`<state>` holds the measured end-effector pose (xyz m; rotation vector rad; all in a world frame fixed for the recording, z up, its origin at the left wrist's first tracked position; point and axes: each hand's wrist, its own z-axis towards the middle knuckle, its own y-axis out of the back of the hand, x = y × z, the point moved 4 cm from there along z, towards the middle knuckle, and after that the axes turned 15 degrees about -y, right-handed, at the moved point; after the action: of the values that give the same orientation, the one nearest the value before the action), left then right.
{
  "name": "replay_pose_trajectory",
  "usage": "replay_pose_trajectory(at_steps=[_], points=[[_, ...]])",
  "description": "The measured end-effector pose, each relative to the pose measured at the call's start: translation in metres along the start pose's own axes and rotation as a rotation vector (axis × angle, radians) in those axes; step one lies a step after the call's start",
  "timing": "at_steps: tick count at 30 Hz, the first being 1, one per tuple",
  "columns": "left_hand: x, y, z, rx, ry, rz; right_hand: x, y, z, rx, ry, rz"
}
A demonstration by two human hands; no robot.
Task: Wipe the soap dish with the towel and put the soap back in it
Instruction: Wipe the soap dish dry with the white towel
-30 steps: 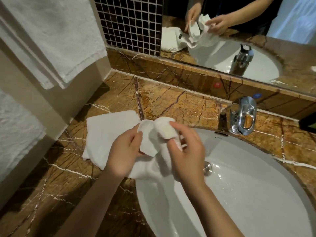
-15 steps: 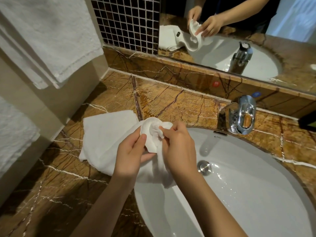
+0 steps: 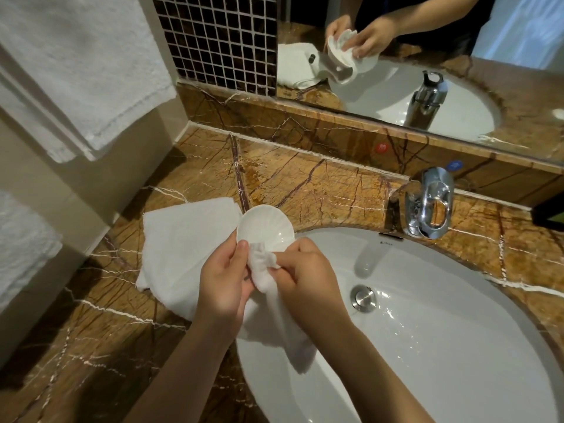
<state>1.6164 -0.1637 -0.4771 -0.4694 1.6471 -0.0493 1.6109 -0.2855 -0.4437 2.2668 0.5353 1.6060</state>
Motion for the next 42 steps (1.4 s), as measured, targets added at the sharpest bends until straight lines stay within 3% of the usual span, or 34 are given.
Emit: replay_pose_trajectory(at_steps=[7,10,13,17,25,28,33,35,38,40,42], points=[[-0.010,-0.003,0.008,0.016,0.012,-0.064,-0.033,0.006,-0.010,0.034,0.002,-0.131],[-0.015,0.003,0.016,-0.019,0.135,-0.148,-0.057,0.018,-0.015,-0.107,-0.035,-0.116],[-0.021,0.005,0.020,0.027,0.211,-0.113,-0.058,0.035,-0.014,-0.240,0.083,-0.080],[-0.026,-0.002,0.020,0.174,0.239,-0.039,-0.039,0.035,-0.009,-0.220,0.261,-0.153],[-0.032,-0.007,0.014,0.394,0.116,0.162,-0.033,0.038,-0.009,-0.180,0.282,-0.011],[-0.033,-0.004,0.011,0.474,0.093,0.176,-0.033,0.042,-0.005,-0.113,0.187,0.113],[-0.040,0.001,0.009,0.655,-0.214,0.480,-0.037,0.043,0.000,0.090,0.013,0.386],[-0.044,0.001,0.011,0.644,-0.333,0.546,-0.037,0.041,0.001,0.165,-0.023,0.419],[-0.043,0.001,0.011,0.504,-0.320,0.479,-0.042,0.041,0.006,0.170,-0.119,0.546],[-0.038,0.001,0.009,0.352,-0.257,0.387,-0.046,0.044,0.007,0.101,-0.202,0.631],[-0.034,-0.002,0.007,0.243,-0.195,0.322,-0.047,0.051,0.004,-0.084,-0.225,0.626]])
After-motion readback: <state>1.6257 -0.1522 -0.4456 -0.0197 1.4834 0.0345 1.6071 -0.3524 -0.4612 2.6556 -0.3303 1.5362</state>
